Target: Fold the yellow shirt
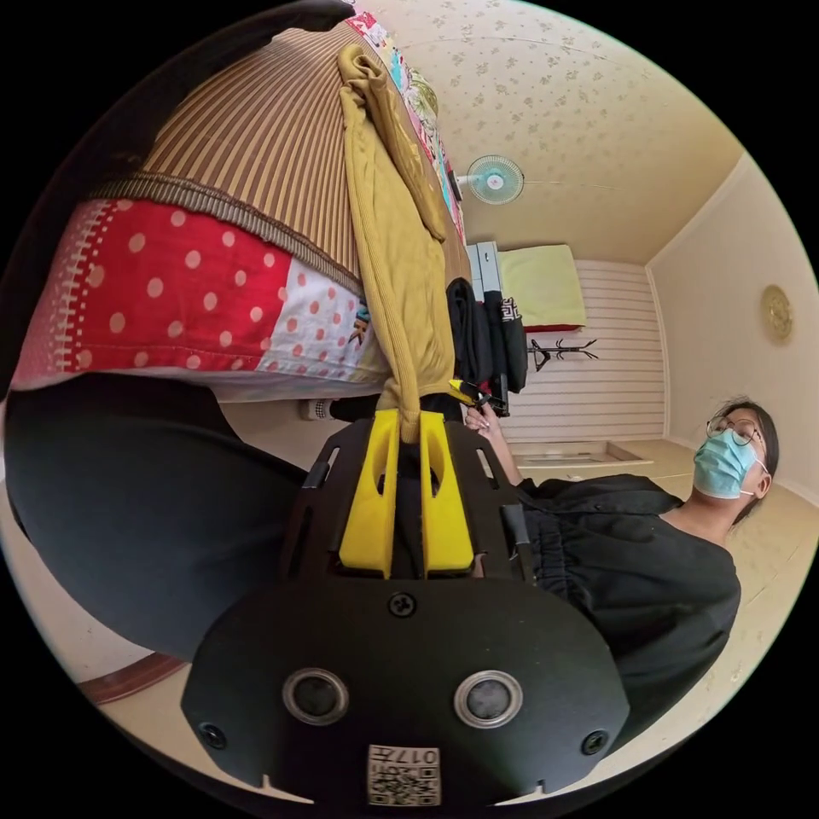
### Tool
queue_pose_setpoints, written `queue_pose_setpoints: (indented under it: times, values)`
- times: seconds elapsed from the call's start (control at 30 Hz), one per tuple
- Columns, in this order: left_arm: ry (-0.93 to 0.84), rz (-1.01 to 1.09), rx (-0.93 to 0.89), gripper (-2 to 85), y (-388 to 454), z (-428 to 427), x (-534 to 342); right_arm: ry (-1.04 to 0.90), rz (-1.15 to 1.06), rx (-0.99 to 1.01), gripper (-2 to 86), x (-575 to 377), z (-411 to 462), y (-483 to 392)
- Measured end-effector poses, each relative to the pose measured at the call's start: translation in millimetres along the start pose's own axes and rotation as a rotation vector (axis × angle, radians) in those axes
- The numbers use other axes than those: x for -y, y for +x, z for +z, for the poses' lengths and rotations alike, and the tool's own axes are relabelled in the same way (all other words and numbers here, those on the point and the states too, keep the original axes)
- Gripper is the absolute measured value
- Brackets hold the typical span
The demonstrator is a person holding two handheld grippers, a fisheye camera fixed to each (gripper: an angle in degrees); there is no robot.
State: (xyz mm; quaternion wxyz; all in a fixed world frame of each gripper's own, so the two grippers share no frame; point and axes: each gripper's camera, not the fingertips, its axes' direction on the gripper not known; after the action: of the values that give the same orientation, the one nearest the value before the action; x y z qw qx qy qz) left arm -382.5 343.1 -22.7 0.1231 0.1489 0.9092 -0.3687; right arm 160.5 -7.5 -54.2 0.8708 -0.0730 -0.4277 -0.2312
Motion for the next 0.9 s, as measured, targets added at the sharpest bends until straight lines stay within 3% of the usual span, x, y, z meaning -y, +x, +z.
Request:
queue_pose_setpoints:
  times: [0.3,0.57,0.9]
  values:
    - [0.033,0.024,-0.029,4.9,3.1,-27.8,-45.2,-0.002,-0.034,0.217,5.0,-33.4,-25.2,7.2]
    - [0.21,0.223,-0.299,4.6,55.0,-97.0,-89.9,0.201,-0.245,0.66,2.4,-70.2,-113.9,-32.9]
    - [0.271,0.442,-0.52,4.6,172.7,-154.6,-131.2,0.301,-0.691,0.597,1.9,-127.5,-227.4,-156.8]
